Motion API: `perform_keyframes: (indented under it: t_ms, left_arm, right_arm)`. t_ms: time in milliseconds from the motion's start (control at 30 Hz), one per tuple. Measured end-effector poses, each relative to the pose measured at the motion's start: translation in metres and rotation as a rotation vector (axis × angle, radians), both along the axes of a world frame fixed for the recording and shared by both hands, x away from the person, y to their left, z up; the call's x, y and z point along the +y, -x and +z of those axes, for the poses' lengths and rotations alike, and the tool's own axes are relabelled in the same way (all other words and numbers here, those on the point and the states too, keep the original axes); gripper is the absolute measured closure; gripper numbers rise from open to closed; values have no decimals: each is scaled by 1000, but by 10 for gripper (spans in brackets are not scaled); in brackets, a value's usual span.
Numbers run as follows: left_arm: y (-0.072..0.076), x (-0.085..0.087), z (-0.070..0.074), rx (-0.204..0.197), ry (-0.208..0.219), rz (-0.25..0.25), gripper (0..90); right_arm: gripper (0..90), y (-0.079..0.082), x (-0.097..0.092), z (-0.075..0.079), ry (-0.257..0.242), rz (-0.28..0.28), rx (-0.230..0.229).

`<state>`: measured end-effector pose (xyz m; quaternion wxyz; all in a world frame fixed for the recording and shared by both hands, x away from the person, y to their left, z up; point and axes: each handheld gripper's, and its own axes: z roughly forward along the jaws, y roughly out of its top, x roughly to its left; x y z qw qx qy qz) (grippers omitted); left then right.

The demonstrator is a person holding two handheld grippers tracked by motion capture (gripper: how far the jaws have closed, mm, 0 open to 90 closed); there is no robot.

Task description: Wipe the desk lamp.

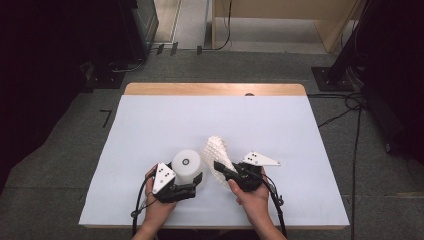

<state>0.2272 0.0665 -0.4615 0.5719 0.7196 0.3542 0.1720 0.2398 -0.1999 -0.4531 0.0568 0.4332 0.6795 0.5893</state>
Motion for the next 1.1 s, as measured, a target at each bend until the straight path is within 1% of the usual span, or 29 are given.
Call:
perform_keyframes:
  t_ms: [33, 67, 133, 200, 233, 333, 367, 433, 467, 500, 533, 600, 633, 667, 733, 767, 833, 933, 1000, 1033, 1100]
  left_arm:
    - [0, 3, 2, -14, 11, -34, 87]
    - [1, 4, 4, -28, 7, -59, 87]
    - [2, 3, 5, -41, -7, -86, 87]
    - [2, 0, 3, -33, -18, -93, 87]
    - [2, -2, 2, -32, -31, -96, 87]
    - [3, -8, -2, -47, -92, -90, 87]
    - [3, -9, -2, -53, -109, -90, 87]
    - [3, -9, -2, -55, -105, -88, 87]
    - [2, -8, -2, -53, -101, -85, 87]
    - [2, -8, -1, -54, -98, -80, 87]
    - [2, -7, -1, -63, -104, -75, 87]
    - [2, -7, 0, -69, -116, -59, 87]
    - [2, -7, 0, -67, -118, -54, 87]
    - [2, -6, 0, -65, -119, -51, 87]
    - [1, -6, 0, -66, -121, -49, 87]
    - [1, -5, -1, -68, -120, -48, 87]
    - [0, -4, -1, -68, -112, -44, 87]
    - [-2, -4, -3, -56, -116, -42, 87]
    - [-4, -4, -5, -43, -111, -45, 87]
    - [-4, -5, -6, -41, -116, -46, 87]
    - [-4, -7, -7, -45, -132, -42, 87]
  right_arm:
    - [775, 1, 0, 2, -14, 4, 0]
    - [775, 2, 1, 4, -22, 10, -8]
    - [775, 4, 2, 8, -22, 13, -19]
    - [775, 6, 5, 10, -24, 24, -25]
    - [776, 7, 6, 10, -23, 28, -31]
    - [777, 10, 7, 17, -30, 49, -62]
    - [777, 11, 6, 21, -41, 48, -76]
    - [777, 14, 4, 28, -69, 45, -102]
    - [777, 15, 3, 30, -72, 45, -114]
    - [776, 15, 3, 31, -68, 44, -119]
    - [776, 15, 4, 29, -46, 42, -121]
    - [776, 14, 10, 21, 33, 35, -128]
    - [776, 14, 13, 15, 68, 32, -122]
    - [776, 13, 15, 9, 85, 37, -106]
    - [777, 10, 18, 1, 95, 36, -72]
    - [776, 10, 19, 1, 91, 38, -64]
    - [776, 10, 17, 6, 68, 45, -83]
    - [775, 15, 13, 18, 40, 51, -128]
    - [775, 17, 14, 20, 70, 34, -162]
    - [775, 17, 15, 18, 91, 32, -164]
    - [776, 15, 19, 9, 115, 42, -141]
